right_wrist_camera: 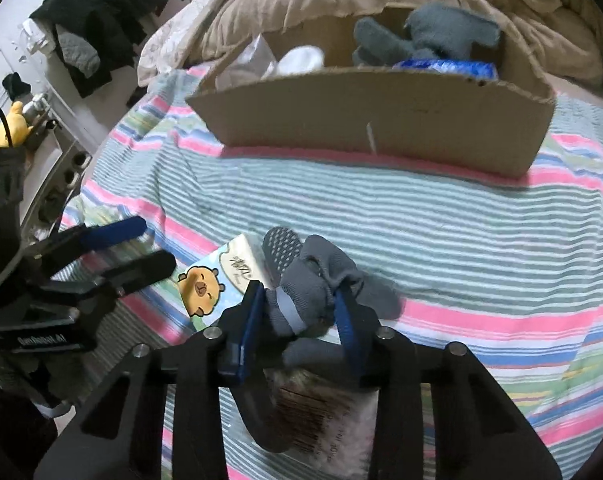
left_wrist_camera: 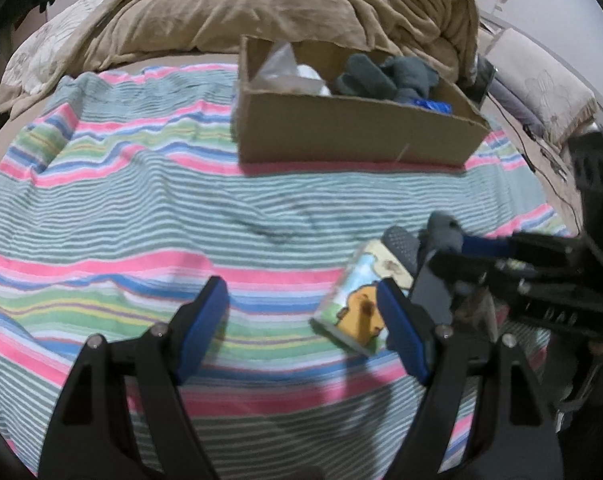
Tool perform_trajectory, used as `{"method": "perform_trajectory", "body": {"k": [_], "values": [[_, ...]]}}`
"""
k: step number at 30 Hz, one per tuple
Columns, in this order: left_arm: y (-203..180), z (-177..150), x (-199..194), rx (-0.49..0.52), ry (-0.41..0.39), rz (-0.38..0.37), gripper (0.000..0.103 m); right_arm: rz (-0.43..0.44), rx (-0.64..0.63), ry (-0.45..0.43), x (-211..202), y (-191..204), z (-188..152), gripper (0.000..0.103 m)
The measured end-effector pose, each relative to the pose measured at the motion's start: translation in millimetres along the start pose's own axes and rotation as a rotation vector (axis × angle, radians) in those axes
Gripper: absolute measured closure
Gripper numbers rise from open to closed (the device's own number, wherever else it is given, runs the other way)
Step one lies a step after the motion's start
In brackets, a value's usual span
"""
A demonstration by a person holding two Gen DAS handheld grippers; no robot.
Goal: Organize objects
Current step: 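Grasp the capybara tissue pack with the left tool while the right tool grasps the dotted grey gloves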
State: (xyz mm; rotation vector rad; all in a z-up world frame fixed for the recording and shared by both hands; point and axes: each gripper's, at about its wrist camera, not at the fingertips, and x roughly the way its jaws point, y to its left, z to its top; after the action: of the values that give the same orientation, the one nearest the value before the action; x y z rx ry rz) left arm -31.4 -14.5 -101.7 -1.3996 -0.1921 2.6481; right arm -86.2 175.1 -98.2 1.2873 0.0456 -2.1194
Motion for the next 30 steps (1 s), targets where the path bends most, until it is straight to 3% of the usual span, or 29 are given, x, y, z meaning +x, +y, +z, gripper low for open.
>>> {"method": "perform_trajectory", "body": {"k": [10,16,21,25,30], "values": [[-26.5,-3.6,16.7,0.084,0.041,-0.031,0.025,-0.043,0.053,-0.076,-27.4,-32.3,7.1,0.066],[-43.0,-11.2,41.0,0.173,0.104,0.040,0.025,-0.031,0.071,-0.080,-26.5,-37.8,8.7,0.066],[-47.9,-10.2,43.1,0.196,0.082,0.052,0.026,-0.028,0.077,-0.091,-32.2,-41.3,7.8,0.066],[-43.9,-8.3,38.3,0.170,0.044,0.025,0.048,-0.024,0.072,-0.110,-39.2,-40.5,10.1,0.066],[-34.0,-5.1,31.6,0.105,0.021,-0.014,0.054,-0.015,0.051,-0.129,-48.3,-34.1,16.0,0.066]]}}
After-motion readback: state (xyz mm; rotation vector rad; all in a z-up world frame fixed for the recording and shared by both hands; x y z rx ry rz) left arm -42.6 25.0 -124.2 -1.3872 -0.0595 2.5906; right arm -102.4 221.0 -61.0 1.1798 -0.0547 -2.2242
